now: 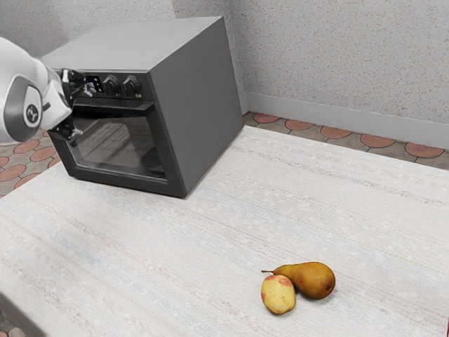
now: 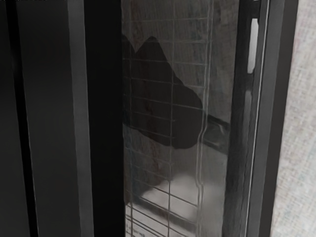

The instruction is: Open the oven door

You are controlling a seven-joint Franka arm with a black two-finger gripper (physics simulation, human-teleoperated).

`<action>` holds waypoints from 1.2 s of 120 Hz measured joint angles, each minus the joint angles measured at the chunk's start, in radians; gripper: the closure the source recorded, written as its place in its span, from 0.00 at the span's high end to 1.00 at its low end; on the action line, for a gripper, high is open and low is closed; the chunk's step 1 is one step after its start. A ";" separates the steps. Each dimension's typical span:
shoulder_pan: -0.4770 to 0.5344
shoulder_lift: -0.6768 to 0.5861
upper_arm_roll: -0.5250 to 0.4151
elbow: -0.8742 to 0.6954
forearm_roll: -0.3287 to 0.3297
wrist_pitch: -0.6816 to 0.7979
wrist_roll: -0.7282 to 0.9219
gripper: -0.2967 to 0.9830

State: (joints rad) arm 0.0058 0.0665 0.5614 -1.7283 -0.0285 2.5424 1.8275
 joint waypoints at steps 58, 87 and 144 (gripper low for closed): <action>0.110 -0.746 -0.158 -0.632 0.157 0.058 0.021 0.73; 0.202 -0.150 -0.652 0.489 0.083 -0.679 -0.429 0.76; -0.014 0.018 -0.453 0.425 0.035 -1.104 -1.178 0.77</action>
State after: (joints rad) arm -0.0081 0.0848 0.1089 -1.3032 0.0060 1.4385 0.6490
